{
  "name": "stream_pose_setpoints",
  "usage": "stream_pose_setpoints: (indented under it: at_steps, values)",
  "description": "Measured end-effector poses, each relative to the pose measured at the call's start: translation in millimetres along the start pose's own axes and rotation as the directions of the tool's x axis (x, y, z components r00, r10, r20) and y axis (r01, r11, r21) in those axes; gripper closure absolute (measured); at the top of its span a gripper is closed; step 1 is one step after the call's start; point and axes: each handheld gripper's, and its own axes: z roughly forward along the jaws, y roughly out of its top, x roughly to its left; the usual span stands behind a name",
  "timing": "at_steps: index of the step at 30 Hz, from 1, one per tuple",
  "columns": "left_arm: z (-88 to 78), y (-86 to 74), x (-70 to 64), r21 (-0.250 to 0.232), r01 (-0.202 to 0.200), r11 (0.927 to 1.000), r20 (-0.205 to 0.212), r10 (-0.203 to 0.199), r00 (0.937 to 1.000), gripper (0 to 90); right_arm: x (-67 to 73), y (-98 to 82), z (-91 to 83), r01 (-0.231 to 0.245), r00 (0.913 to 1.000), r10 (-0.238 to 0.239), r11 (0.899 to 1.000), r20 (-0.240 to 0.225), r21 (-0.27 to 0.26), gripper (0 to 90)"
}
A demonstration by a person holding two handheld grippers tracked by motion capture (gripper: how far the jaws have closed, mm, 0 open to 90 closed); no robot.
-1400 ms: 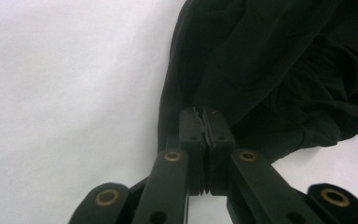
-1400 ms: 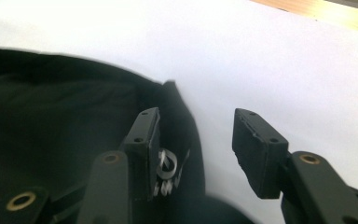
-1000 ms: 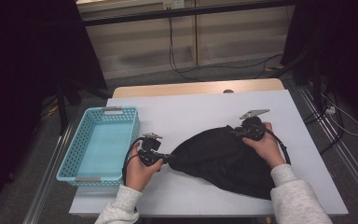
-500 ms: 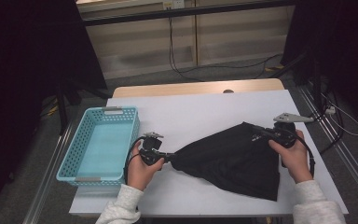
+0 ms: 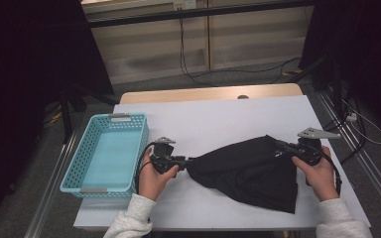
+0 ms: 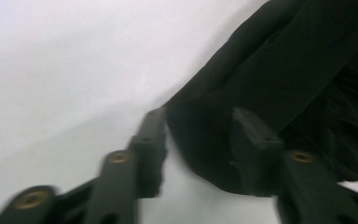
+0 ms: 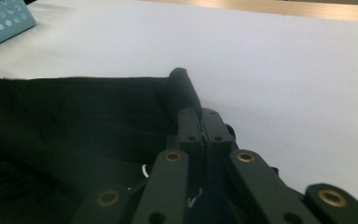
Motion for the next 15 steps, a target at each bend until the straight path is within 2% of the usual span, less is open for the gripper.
stream_pose_setpoints:
  at_steps: [3,5,9,12,15]
  values:
    - [-1.3,0.4,1.1,-0.02,0.016,0.9997,-0.006,-0.016,0.9999,38.8,-1.6,-2.8,0.2,-0.006,1.0,0.006,1.0,0.008,0.007,88.5]
    - [0.1,-0.7,0.9,-0.014,0.014,0.9998,-0.017,-0.014,0.9998,38.2,-1.8,-3.4,0.7,0.0,1.0,0.0,1.0,0.009,0.011,88.5]
    - [11.8,-5.5,0.3,0.001,0.033,0.9994,0.001,-0.033,0.9994,35.2,-1.2,-5.8,2.2,0.003,0.9999,-0.004,1.0,0.014,0.02,88.3]
    - [15.2,-5.6,-3.1,0.006,0.026,0.9997,0.003,-0.026,0.9997,34.5,-0.2,-6.0,2.2,0.006,0.9999,-0.006,1.0,0.014,0.021,88.3]
    - [18.3,-4.2,-10.7,0.002,0.016,0.9999,0.013,-0.016,0.9998,38.7,1.0,-5.6,1.2,0.01,0.9998,-0.01,1.0,0.015,0.017,88.2]
